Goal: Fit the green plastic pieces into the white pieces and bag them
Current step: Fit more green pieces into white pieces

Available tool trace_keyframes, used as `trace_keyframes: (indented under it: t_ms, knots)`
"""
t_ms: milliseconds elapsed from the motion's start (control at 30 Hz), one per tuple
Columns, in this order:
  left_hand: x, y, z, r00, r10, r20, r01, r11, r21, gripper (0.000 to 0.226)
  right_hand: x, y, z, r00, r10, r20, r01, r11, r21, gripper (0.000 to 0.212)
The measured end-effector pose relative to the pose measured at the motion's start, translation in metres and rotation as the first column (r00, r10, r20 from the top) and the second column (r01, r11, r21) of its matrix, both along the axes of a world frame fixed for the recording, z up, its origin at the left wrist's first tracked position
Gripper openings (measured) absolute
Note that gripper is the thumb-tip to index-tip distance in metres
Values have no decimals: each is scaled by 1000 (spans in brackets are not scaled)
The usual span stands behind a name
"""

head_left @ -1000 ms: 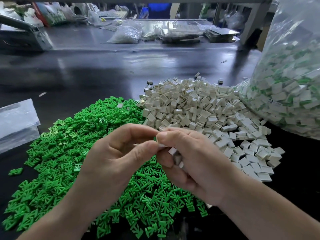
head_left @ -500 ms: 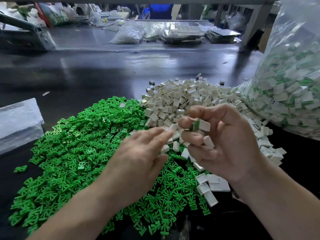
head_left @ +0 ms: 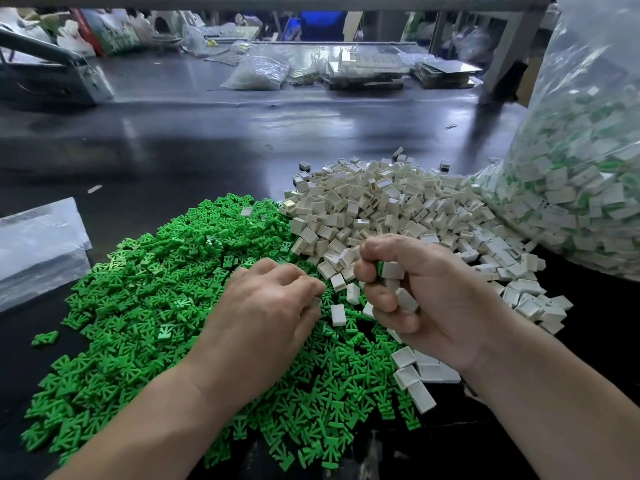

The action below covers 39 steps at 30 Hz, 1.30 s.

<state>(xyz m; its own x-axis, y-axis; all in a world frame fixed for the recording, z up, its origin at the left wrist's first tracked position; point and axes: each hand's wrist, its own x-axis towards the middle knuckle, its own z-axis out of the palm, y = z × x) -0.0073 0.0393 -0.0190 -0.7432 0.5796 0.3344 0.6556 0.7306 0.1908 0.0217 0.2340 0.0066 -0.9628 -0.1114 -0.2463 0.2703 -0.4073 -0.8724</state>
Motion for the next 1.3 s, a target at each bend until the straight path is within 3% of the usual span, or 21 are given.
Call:
trace_keyframes:
  t_ms: [300,433,567,633,700,800,900,1033,1100,1133,1233,1300]
  knots:
    - [0,1,2,997,80,5,-80,989,121,30,4,-6,-2,998,37,-43,-31,990,140,11]
    - [1,0,4,1000,6,14,-6,1000,-18,26,4,-7,-2,997,44,-59,-34,986,160,17]
    - [0,-2,3,999,-52,-11,51,998,-33,14,5,-8,-2,996,54,-66,-42,985,167,18]
    - [0,-1,3,999,-42,-22,43,999,33,15,5,-9,-2,996,58,-66,-45,983,178,18]
    - [1,-1,3,1000,13,9,-15,981,195,19,5,-9,-2,996,55,-71,-38,976,214,19]
    - [2,-4,6,984,10,178,-96,873,478,24,6,-11,-5,994,74,-76,-45,945,325,18]
    - [7,-5,10,929,-141,343,-108,783,613,18,8,-14,-7,987,156,-40,-132,925,357,15]
    - [14,-4,12,885,-295,360,-11,759,651,14,11,-13,-4,959,284,-15,-268,919,290,20]
    - [14,-6,12,862,-320,393,-12,762,648,22,11,-10,-2,947,320,-16,-310,927,211,21]
    - [14,-8,12,826,-371,425,-10,744,668,27,11,-9,-1,940,341,-18,-333,927,171,21]
    - [14,-11,17,608,-624,491,-17,607,794,31,12,-5,3,910,413,-28,-409,908,93,21]
    - [14,-13,19,557,-660,504,-25,593,805,30,12,-4,4,895,445,-28,-442,893,83,22]
